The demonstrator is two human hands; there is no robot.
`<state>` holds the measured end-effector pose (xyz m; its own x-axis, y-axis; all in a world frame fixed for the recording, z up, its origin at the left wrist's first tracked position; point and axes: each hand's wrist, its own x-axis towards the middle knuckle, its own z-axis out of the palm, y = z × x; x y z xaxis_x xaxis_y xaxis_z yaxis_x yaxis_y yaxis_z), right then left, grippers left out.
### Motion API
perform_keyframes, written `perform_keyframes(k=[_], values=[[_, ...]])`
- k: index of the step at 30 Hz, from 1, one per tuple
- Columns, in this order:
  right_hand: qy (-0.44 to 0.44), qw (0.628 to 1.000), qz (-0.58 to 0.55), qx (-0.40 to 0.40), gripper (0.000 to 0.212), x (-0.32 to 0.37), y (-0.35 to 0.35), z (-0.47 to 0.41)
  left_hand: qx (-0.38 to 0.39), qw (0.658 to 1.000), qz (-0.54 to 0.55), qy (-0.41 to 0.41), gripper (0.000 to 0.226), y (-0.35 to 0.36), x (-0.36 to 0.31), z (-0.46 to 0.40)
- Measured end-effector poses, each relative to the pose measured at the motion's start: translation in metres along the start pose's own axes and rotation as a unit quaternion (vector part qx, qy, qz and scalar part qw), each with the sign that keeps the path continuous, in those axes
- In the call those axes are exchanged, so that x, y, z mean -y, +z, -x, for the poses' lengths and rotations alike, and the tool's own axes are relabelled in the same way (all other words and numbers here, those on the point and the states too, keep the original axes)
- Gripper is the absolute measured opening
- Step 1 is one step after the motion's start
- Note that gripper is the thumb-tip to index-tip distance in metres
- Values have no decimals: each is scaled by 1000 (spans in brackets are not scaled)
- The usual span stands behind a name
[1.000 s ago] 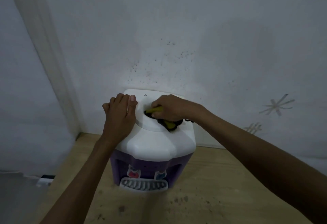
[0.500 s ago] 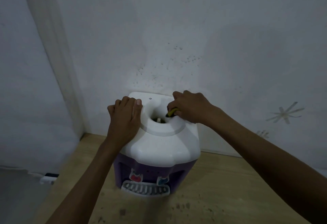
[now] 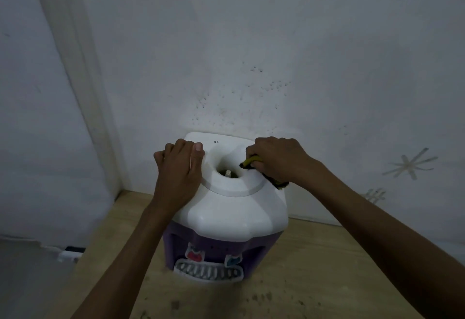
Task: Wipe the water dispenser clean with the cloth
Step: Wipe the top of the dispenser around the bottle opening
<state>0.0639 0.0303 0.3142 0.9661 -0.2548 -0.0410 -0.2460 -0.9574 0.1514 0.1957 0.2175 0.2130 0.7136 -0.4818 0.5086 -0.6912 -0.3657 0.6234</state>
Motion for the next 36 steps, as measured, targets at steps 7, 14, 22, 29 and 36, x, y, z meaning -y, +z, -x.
perform_keyframes(k=[7, 14, 22, 29, 36], values=[[87, 974, -206, -30, 17, 25, -9, -10, 1, 1000, 14, -9, 54, 2, 1, -1], [41, 985, -168, 30, 29, 52, 9, -26, -3, 1000, 13, -12, 57, 1, -1, -1], [-2, 985, -169, 25, 18, 28, -20, -30, -3, 1000, 20, -17, 50, 1, 0, -1], [42, 998, -46, 8, 28, 50, -2, -14, -17, 996, 80, -40, 50, 0, 2, -1], [40, 977, -101, -185, 10, 139, 29, 8, -82, 973, 209, -52, 84, -10, -7, 6]])
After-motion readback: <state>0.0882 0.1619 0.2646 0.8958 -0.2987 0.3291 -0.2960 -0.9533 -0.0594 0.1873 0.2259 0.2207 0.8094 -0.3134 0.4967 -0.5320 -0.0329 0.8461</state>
